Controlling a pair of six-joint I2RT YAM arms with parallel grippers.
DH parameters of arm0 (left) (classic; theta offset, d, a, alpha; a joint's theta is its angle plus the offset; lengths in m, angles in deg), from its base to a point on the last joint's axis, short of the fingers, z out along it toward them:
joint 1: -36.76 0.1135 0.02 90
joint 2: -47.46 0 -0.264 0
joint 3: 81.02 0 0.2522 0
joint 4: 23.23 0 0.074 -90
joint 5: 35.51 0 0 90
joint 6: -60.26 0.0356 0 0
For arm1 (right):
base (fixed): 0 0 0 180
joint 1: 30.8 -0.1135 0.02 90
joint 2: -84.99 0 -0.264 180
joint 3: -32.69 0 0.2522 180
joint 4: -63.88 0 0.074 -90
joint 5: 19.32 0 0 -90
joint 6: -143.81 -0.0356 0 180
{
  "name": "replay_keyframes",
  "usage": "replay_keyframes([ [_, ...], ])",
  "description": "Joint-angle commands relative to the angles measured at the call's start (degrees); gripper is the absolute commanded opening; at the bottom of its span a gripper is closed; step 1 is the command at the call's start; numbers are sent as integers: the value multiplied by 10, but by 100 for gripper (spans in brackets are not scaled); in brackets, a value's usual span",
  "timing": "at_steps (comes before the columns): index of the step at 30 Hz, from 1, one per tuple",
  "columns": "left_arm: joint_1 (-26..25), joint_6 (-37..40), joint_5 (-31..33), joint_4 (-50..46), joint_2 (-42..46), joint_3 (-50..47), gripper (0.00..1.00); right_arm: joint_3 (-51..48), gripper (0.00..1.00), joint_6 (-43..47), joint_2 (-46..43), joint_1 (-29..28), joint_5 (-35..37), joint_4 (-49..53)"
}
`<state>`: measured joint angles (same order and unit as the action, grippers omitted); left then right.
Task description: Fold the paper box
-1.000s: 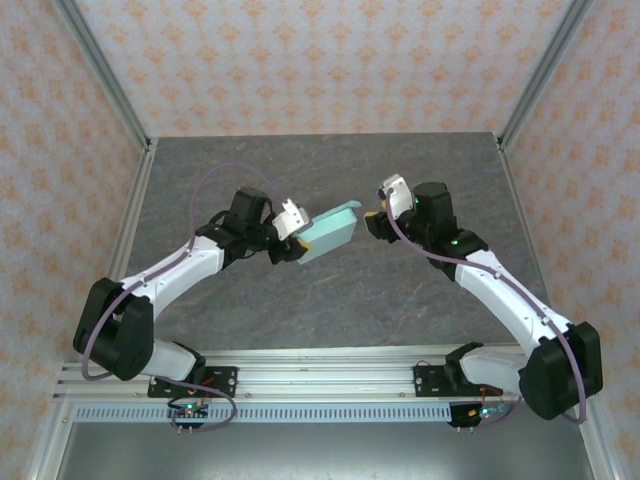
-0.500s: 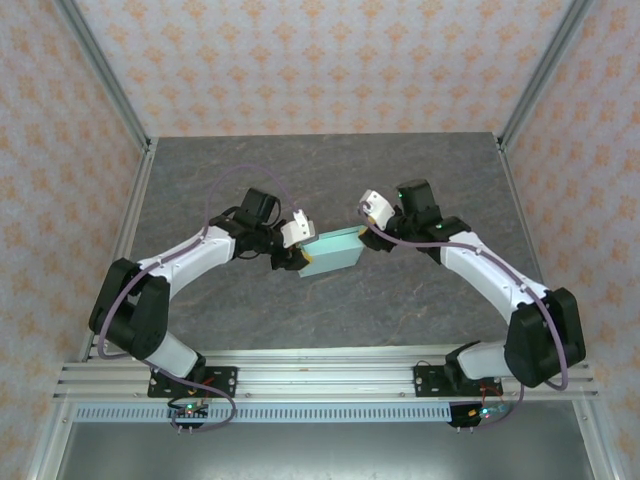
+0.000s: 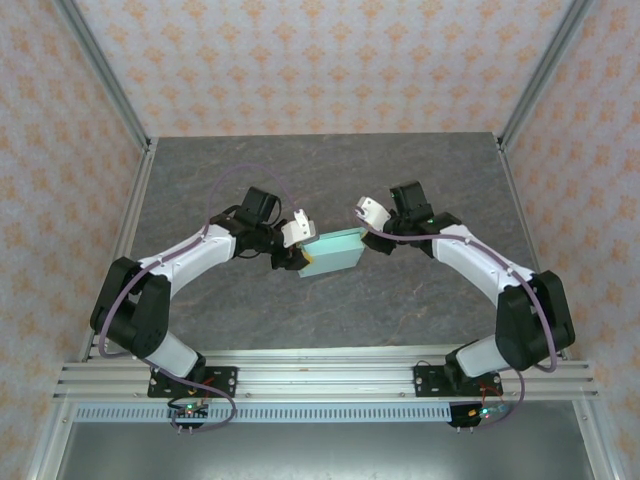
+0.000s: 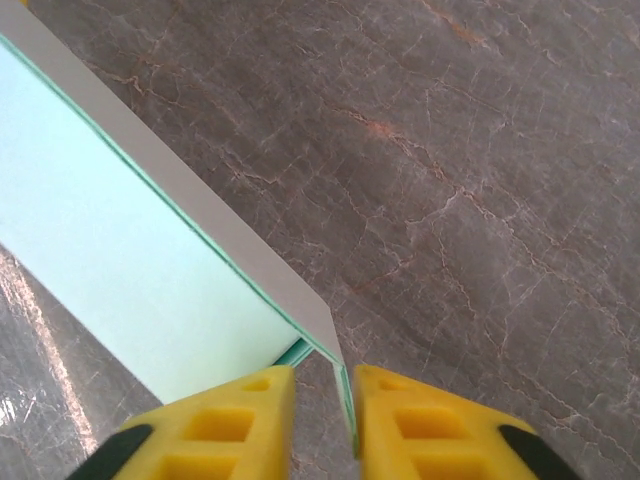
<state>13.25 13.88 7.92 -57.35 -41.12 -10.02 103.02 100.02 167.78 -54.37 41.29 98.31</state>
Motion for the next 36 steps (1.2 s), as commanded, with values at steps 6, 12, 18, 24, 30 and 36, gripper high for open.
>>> replay_keyframes([
  [6, 6, 6, -9, -2, -7, 17, 30, 26, 10, -25, 1, 1, -17, 12],
  [12, 6, 2, -8, 0, -8, 18, 30, 39, 7, -45, 6, 2, -32, 24],
  [18, 3, -3, 5, -5, -17, 23, 30, 64, 4, -95, 16, -2, -36, 45],
  [24, -3, -8, 36, 7, -15, 19, 31, 119, 4, -224, 38, -20, 23, 95],
  [30, -12, -8, 63, 0, -27, 28, 31, 163, 4, -352, 63, -55, 101, 146],
  [36, -20, -14, 82, -5, -38, 35, 32, 185, 4, -449, 75, -74, 146, 161],
])
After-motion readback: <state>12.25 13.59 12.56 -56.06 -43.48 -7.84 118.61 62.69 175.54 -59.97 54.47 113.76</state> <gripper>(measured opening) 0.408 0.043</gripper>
